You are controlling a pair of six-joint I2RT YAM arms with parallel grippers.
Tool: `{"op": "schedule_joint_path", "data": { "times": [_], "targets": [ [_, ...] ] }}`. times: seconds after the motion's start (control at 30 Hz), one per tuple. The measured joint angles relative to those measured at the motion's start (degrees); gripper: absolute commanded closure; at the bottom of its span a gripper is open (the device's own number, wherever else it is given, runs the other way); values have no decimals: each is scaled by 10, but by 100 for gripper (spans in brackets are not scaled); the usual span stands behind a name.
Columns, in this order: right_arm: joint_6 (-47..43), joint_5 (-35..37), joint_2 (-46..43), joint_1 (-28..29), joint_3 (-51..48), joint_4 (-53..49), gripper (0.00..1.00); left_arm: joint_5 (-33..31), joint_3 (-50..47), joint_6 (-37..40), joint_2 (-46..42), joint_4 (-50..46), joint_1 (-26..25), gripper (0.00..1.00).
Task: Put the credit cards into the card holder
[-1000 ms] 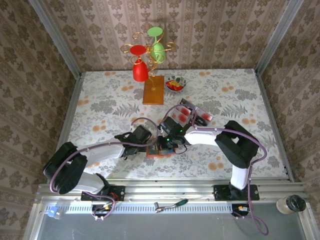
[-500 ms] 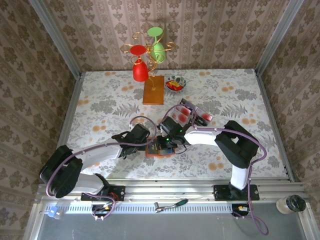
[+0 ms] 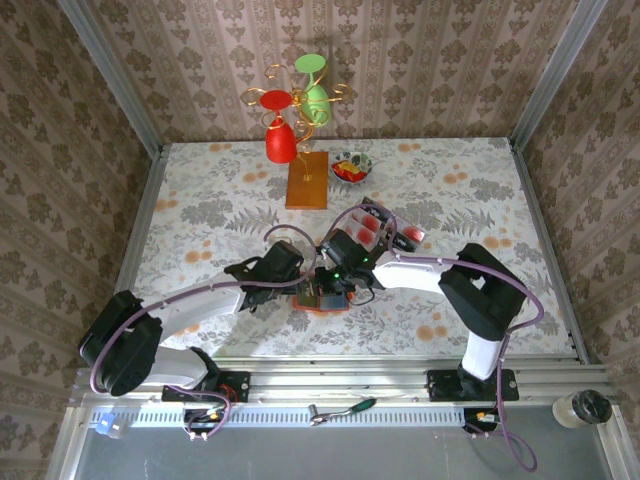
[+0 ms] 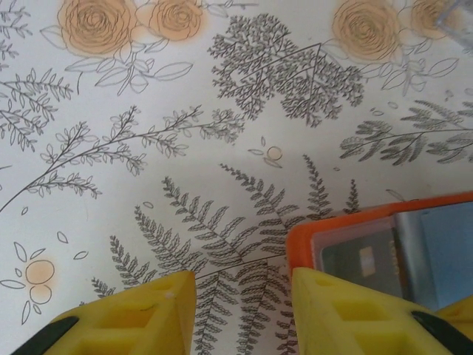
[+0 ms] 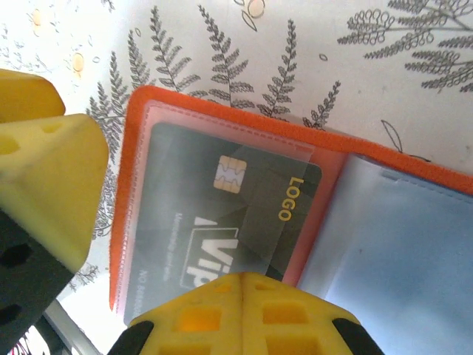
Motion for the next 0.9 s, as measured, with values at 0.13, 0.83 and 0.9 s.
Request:
{"op": "schedule_joint_path", "data": {
  "times": [0.13, 0.83, 0.9],
  "targets": [
    [0, 0, -3, -4, -3, 0, 100, 0, 15, 0, -2, -2, -5, 60],
    [-15, 5, -83, -95, -78, -16, 100, 17, 63, -41, 42, 25, -89, 60],
    [-15, 5, -83, -95, -78, -16, 100, 19, 63, -48, 53, 30, -96, 60]
  ]
}}
